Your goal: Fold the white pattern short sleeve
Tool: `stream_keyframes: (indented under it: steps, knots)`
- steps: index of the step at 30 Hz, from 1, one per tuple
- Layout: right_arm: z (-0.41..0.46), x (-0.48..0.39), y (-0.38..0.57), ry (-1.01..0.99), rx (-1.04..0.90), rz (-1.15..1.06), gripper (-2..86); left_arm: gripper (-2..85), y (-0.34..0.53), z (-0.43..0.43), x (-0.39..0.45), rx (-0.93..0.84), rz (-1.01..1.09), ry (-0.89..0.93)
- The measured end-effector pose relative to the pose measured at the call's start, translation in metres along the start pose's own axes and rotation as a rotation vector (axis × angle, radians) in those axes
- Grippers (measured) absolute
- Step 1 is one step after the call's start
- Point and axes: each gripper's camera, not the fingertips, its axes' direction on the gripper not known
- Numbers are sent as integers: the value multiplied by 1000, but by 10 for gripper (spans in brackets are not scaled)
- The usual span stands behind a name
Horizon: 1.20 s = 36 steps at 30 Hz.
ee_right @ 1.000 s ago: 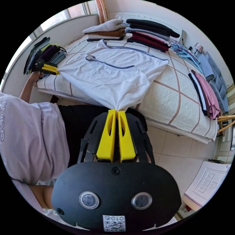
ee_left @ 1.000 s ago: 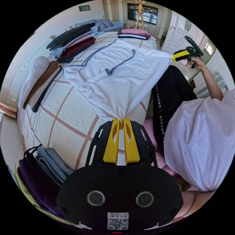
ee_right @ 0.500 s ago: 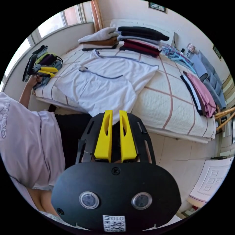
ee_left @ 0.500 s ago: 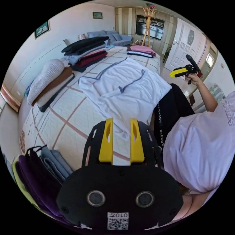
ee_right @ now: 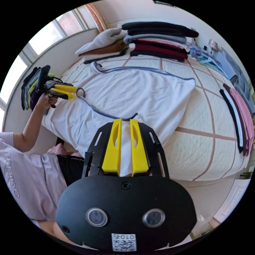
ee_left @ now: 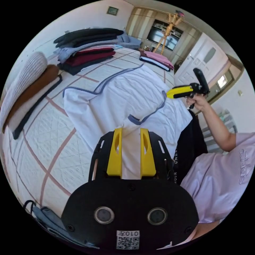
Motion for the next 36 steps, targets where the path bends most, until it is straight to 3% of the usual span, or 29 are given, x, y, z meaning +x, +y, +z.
stream_keyframes:
  steps: [3,6,8,12,17,21,29,36]
  knots:
    - [7,13,7,-49,-5,48,44,100,24,-16,-42,150,-155,144]
    - [-23,11,30,-10,123,84,47,101,48,-52,-66,328,-255,81]
    - [-47,9,52,8,244,133,48,106,50,-61,-81,353,-306,2]
    - [-65,-2,72,-9,294,146,48,123,20,-43,-122,276,-341,-69]
    - [-69,-36,92,111,254,95,48,106,-10,2,-165,190,-370,12]
    - [-61,-45,98,138,207,92,48,32,-21,17,-173,183,-324,131]
    - [-43,-58,93,77,175,87,44,2,-27,-39,-165,128,-306,-163]
    - [-33,-75,74,66,131,48,44,18,-49,49,-199,-53,-291,-228]
